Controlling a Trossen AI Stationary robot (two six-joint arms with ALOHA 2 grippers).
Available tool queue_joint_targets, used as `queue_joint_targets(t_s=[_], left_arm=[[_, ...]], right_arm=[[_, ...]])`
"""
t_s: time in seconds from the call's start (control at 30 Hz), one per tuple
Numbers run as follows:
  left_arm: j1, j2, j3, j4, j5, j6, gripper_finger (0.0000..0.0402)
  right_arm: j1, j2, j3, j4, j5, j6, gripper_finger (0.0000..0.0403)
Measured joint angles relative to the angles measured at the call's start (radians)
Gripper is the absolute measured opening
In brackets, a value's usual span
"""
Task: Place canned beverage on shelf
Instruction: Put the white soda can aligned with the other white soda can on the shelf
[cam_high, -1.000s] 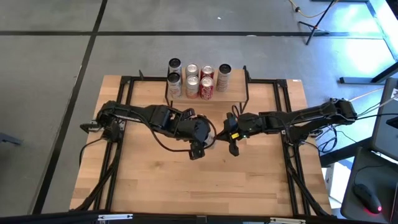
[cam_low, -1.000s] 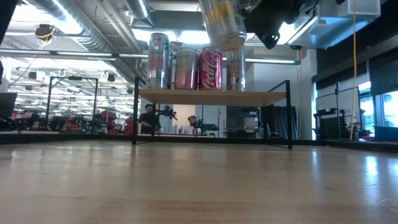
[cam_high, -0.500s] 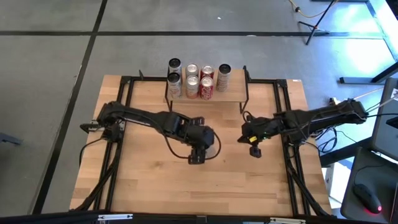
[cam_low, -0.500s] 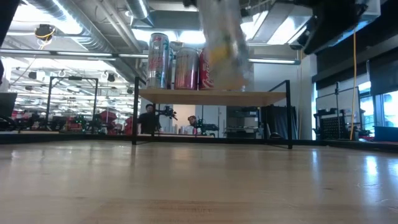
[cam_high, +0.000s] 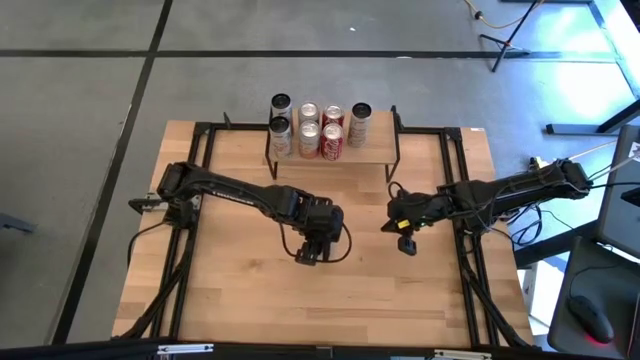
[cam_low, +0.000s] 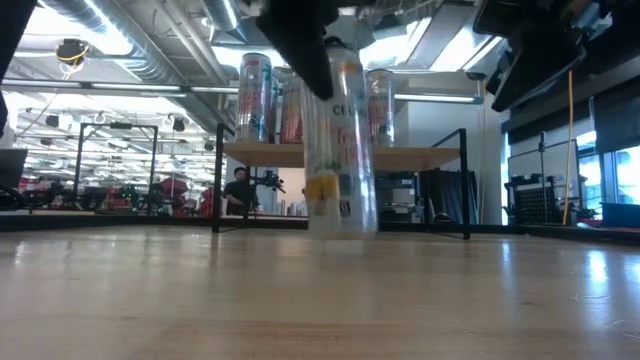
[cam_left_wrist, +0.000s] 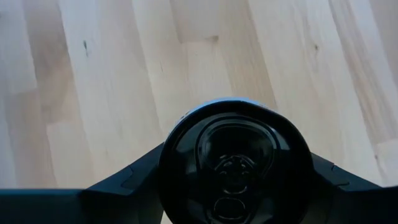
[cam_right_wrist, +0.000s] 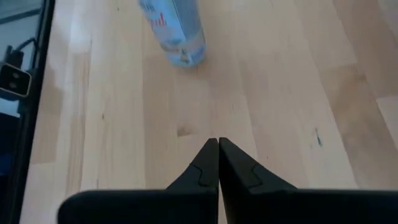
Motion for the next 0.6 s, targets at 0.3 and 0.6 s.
queue_joint_targets(t_s=[0.3, 0.6], left_arm=[[-0.003, -0.001, -0.061, 0.061, 0.01, -0.005, 0.024], [-0.003, -0.002, -0.061, 0.061, 0.001, 0.045, 0.0253]], right_arm=[[-0.001, 0.0, 0.0, 0.067, 0.002, 0.0, 0.0001], [-0.001, 0.0, 0.0, 0.07, 0.017, 0.0, 0.0001]])
